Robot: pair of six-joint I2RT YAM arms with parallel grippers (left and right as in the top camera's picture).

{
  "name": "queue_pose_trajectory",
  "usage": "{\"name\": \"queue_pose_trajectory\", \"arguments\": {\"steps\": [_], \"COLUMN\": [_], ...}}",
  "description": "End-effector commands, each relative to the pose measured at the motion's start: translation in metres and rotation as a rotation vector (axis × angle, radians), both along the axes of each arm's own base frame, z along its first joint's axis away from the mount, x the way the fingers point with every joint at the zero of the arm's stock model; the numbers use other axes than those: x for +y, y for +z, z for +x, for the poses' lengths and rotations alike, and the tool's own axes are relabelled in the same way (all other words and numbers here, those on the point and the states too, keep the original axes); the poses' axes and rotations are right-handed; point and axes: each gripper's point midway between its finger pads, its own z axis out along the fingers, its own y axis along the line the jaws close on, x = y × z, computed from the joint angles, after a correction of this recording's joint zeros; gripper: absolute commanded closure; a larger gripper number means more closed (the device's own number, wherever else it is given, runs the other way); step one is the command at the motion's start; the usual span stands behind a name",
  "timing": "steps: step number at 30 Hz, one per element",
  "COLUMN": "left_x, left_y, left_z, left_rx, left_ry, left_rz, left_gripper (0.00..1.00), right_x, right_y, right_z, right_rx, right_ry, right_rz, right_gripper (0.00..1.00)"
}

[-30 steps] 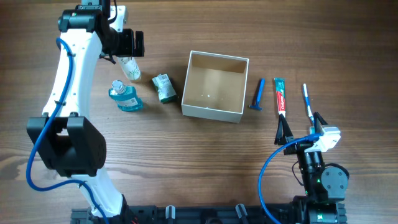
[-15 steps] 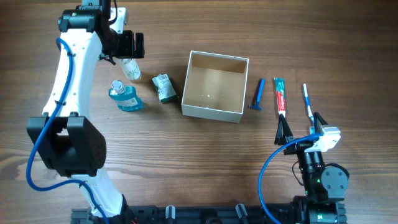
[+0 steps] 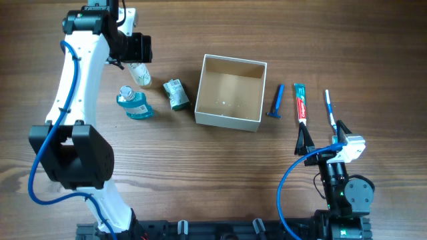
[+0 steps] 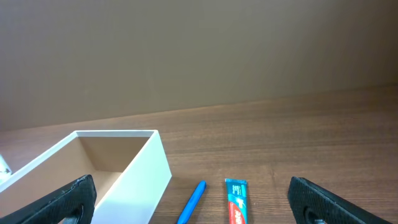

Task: Pack container
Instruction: 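Close the left gripper on the white-green tube and lift it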

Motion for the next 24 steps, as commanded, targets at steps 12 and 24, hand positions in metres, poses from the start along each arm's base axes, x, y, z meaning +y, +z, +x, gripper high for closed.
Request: {"name": "queue_pose_trajectory", "arguments": {"steps": [12, 24], "left_x": [-0.0034, -0.0034], "left_y": [-0.0015, -0.0011], "left_z": [0.0029, 0.0031], "left_rx": [-0.010, -0.011], "left_ry": [-0.082, -0.081], "left_rz": [0.008, 0.008], "left_gripper": [0.41, 0.91], "right_x": [-0.0012, -0.0012], "right_y": [0.0029, 0.0029], "right_z": [-0.0005, -0.0005], "right_rx": [-0.015, -0.015], "right_ry": [-0.009, -0.009], "right_rz": [-0.013, -0.013], "right_gripper": [0.00, 0.00]}}
